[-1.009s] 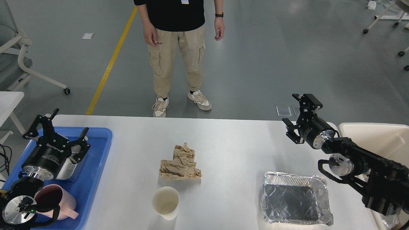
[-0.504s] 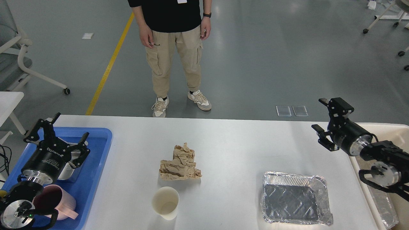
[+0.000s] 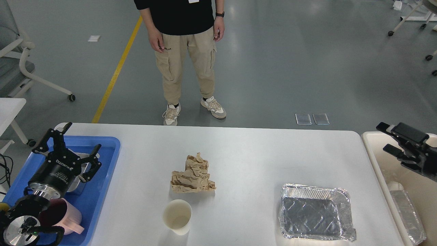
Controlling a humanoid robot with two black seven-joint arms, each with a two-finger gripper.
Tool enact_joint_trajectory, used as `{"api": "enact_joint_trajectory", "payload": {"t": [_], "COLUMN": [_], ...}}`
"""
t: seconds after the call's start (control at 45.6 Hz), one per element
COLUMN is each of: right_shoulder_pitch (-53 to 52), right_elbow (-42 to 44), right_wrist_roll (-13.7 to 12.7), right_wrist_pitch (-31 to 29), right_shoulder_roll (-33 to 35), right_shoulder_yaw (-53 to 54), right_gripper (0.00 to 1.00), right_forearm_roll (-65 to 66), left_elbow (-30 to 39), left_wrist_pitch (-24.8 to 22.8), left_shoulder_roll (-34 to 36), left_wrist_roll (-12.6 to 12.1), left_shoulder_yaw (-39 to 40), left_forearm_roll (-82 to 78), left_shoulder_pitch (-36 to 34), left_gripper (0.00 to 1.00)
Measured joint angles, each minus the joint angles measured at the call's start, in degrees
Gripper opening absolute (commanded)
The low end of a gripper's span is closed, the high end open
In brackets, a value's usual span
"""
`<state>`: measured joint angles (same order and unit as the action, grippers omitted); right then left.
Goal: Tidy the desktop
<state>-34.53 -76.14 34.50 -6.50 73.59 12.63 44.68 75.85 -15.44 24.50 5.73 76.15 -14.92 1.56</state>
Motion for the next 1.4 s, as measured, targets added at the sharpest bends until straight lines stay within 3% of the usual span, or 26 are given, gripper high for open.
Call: {"api": "enact_joint_trajectory", "payload": {"t": [0.241, 0.526, 0.746, 0.921, 1.228, 1.403], "right_shoulder_pitch": [1.2, 1.2, 1.4, 3.8, 6.3, 6.6], "right_elbow": [-5.9, -7.6, -7.5, -5.7, 3.3, 8.9], "right_wrist_roll": [6.5, 9.0, 9.1, 8.3, 0.9, -1.0], "right_wrist_pitch": [0.1, 0.4, 0.5, 1.0, 1.2, 1.2], "right_shoulder_roll": [11.1, 18.3, 17.7, 12.3, -1.4, -6.6], "right_shoulder_yaw": [-7.3, -13.0, -13.5, -13.6, -15.2, -16.8], "right_gripper": [1.00, 1.00, 1.00, 1.00, 1.00, 1.00], "right_forearm_roll": [8.9, 11.4, 11.5, 11.8, 12.0, 12.0], "left_elbow": [0.1, 0.2, 0.1, 0.1, 0.1, 0.1], "left_wrist_pitch": [-0.4, -1.4, -1.8, -1.8, -1.8, -1.8], "left_shoulder_roll": [-0.1, -0.1, -0.1, -0.2, 0.7, 1.1], "left_wrist_roll": [0.1, 0.2, 0.2, 0.4, 0.5, 0.5], "left_shoulder_yaw": [-1.7, -2.1, -2.1, -2.1, -1.8, -1.6], "left_forearm_roll": [-0.9, -1.2, -2.8, -3.8, -4.0, -4.0], "left_shoulder_pitch": [0.0, -0.5, -0.5, -0.3, -0.2, -0.2], "left_gripper": [0.97, 0.97, 0.97, 0.97, 0.97, 0.97]}}
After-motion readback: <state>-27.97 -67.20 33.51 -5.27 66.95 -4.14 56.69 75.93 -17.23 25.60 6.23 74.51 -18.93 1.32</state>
